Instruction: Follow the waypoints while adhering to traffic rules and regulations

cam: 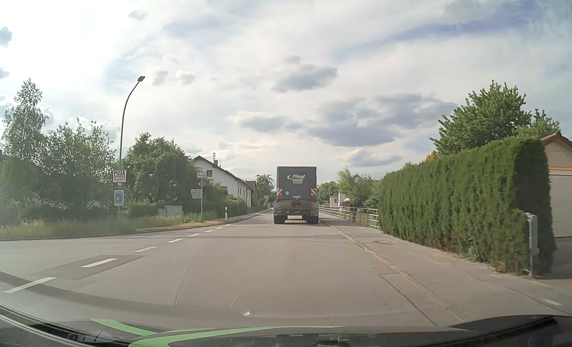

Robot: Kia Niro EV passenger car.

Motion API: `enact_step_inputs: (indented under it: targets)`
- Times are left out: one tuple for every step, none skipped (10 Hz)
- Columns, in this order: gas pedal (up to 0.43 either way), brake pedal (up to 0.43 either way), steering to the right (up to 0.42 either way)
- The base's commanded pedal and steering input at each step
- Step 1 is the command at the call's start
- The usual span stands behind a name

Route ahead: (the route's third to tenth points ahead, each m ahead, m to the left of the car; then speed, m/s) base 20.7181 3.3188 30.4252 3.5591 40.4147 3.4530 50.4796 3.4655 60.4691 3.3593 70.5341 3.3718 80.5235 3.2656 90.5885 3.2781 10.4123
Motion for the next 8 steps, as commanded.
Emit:
enact_step_inputs:
  targets:
    - [0.157,0.0,-0.008]
    - [0.157,0.0,-0.008]
    - [0.157,0.0,-0.008]
    - [0.157,0.0,-0.006]
    - [0.157,0.0,-0.004]
    - [0.157,0.0,-0.004]
    - [0.157,0.0,-0.004]
    - [0.15,0.0,-0.004]
